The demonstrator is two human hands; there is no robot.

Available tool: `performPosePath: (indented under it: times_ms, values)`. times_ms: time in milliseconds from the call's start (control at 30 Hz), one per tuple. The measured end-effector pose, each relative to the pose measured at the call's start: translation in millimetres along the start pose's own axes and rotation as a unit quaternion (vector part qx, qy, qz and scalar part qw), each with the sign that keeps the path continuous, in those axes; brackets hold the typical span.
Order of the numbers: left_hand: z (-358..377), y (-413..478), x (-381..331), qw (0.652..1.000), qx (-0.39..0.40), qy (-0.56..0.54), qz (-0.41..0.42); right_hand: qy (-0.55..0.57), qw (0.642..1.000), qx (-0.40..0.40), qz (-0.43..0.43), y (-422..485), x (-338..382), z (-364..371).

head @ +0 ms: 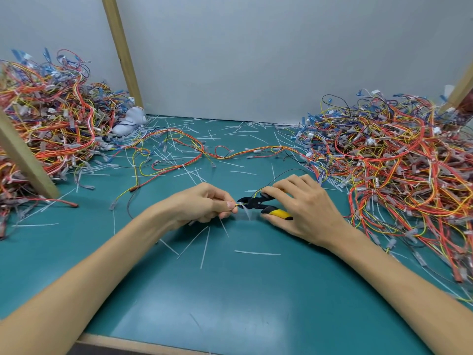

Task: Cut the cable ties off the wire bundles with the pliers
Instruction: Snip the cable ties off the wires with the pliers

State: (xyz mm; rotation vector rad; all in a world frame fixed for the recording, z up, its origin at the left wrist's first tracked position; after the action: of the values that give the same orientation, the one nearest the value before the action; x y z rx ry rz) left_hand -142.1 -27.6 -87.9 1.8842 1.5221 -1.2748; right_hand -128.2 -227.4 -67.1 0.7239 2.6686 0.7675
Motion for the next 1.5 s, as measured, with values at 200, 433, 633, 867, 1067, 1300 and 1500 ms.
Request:
performPosePath:
  times_ms: [200,433,633,867,1067,1300,1500]
  values:
    - [1.2,0.5,-0.1,0.999,-0.013,0.031,0.004,-0.003,1.0,0.006,-0.003,-1.7,-0.7,2.1]
    - [0.2,1.5,0.8,0.999,-0.014,0.034,-0.004,-0.019,1.0,-0.017,-0.004,1.0,2.5,-2.1]
    - [1.1,2.1,0.5,0.999,-0.018,0.049,0.0,-0.026,0.999,0.015,-0.012,-0.5,2.4,0.8]
    - [2.6,3.5,-2.4,0.988,-0.082,0.113,0.065,-0.008,0.999,0.043,0.011,0.6,-0.9,3.2]
    - [4.1,5.4,-4.6,0.971,-0.131,0.169,0.106,0.011,0.998,0.055,0.022,0.3,-4.7,0.9]
    - [3.7,5.4,-8.8,0.961,-0.157,0.193,0.12,0.069,0.985,0.137,0.082,-1.5,-4.9,4.5]
    - [7.5,0.1,-17.9,0.915,-0.209,0.289,0.186,0.129,0.968,0.183,0.114,2.2,-15.2,-0.6]
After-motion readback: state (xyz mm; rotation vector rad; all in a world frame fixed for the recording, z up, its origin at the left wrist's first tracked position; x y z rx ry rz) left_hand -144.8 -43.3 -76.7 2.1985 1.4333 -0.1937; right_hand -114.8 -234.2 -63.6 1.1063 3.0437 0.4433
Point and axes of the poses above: each hand's wrist, its own y-axis towards the middle knuckle, its own z-axis out of the palm, x = y × z, the point moved 5 cm from there along y, towards the middle knuckle, and after that the axes turned 10 degrees about y, right-handed, at the moved point
